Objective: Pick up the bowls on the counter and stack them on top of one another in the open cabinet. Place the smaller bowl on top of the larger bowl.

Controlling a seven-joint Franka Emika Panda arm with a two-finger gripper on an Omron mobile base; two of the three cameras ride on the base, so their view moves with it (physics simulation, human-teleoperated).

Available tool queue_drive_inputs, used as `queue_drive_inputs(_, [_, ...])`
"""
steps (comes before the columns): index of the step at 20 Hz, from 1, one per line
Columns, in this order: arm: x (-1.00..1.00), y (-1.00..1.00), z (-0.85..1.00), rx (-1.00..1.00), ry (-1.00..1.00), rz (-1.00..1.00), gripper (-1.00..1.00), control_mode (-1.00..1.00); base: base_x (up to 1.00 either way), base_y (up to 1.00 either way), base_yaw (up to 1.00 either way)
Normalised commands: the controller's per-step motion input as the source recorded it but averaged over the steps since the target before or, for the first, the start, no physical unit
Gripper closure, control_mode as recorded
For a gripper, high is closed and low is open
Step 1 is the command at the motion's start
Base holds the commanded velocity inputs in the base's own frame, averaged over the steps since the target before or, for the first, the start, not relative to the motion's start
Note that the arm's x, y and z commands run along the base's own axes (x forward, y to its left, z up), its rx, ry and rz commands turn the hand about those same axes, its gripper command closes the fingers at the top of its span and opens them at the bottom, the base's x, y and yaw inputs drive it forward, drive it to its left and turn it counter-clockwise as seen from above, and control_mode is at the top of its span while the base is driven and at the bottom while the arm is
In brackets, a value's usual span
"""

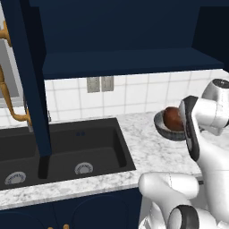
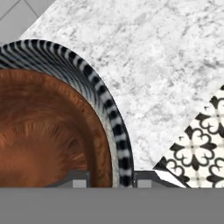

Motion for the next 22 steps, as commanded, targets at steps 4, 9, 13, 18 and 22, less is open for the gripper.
queue_drive_inputs(4, [-0.64,0.55,1.0,-0.02,-0.36,0.0,1.0,-1.0,0.0,0.0,0.0])
queue_drive_inputs(9, [-0.45,0.46,1.0,0.0,-0.49,0.0,1.0,-1.0,0.0,0.0,0.0])
queue_drive_inputs(13, [-0.52,0.19,1.0,0.0,-0.11,0.0,1.0,-1.0,0.0,0.0,0.0])
queue_drive_inputs(18, [-0.21,0.05,1.0,0.02,0.0,0.0,1.0,-1.0,0.0,0.0,0.0])
queue_drive_inputs(22, [0.04,0.03,0.75,0.15,0.0,0.0,1.0,-1.0,0.0,0.0,0.0])
